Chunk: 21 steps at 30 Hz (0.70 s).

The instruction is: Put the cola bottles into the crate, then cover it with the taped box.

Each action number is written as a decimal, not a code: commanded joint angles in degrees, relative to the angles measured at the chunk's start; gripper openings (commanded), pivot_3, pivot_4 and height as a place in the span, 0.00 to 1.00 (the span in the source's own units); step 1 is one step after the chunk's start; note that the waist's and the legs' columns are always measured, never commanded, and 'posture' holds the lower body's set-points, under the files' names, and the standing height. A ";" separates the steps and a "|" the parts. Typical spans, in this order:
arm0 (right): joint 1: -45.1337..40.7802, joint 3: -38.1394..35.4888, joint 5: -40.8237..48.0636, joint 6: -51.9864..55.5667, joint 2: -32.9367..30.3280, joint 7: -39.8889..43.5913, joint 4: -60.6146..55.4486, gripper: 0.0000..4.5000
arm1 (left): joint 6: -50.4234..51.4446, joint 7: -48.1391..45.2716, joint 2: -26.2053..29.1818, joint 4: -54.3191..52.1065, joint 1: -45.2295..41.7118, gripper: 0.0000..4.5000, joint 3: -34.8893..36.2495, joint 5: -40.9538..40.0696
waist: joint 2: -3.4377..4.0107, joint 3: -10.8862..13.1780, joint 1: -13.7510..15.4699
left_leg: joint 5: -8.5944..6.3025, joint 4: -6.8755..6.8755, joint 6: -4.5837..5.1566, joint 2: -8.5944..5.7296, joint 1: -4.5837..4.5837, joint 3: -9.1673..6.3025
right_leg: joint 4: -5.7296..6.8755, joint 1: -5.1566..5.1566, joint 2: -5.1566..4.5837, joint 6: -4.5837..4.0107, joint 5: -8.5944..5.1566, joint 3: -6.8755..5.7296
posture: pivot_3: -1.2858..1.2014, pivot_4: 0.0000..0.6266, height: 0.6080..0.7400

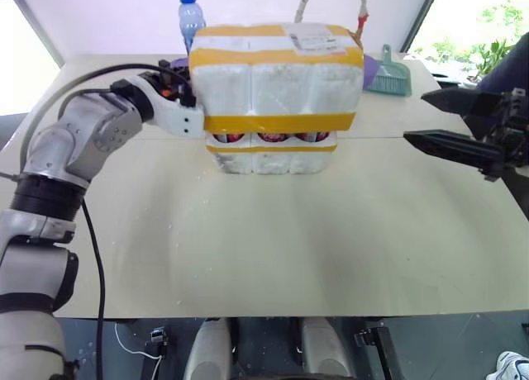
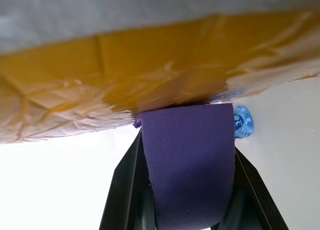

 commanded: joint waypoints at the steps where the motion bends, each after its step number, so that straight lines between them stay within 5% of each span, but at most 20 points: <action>1: -0.02 -2.05 1.66 -0.65 0.25 -0.74 -1.08 1.00 | -1.78 0.97 0.95 -3.12 3.66 0.45 -0.31 1.14 | 0.02 -0.02 0.00 | 0.00 0.00 0.00 0.00 0.00 0.00 | 0.00 0.01 0.00 0.00 0.00 0.00 | 0.52 0.24 1.00; 3: 0.28 -2.04 1.95 -0.58 0.31 -1.16 -0.96 1.00 | -3.19 2.57 1.56 -4.85 6.85 0.64 0.41 0.80 | 0.03 -0.02 -0.04 | 0.00 -0.01 0.00 0.00 0.02 0.00 | -0.01 0.02 -0.01 0.00 0.00 0.01 | 0.52 0.24 1.00; 11: 3.36 -3.40 2.98 -0.55 0.67 -2.25 -1.26 1.00 | -8.53 9.49 8.25 -6.18 17.74 0.64 8.77 -4.39 | 0.03 -0.04 -0.15 | 0.00 -0.02 0.00 0.02 0.06 -0.01 | 0.00 0.06 -0.03 0.00 0.00 0.00 | 0.52 0.24 1.00; 21: -0.33 0.74 1.76 -2.30 1.64 -2.57 1.80 1.00 | -11.41 7.52 4.63 -0.75 8.93 0.64 8.63 -9.43 | 0.00 -0.05 1.20 | 0.00 0.04 0.00 -0.03 0.05 -0.02 | -0.06 0.16 -0.04 0.03 0.02 -0.05 | 0.52 0.24 1.00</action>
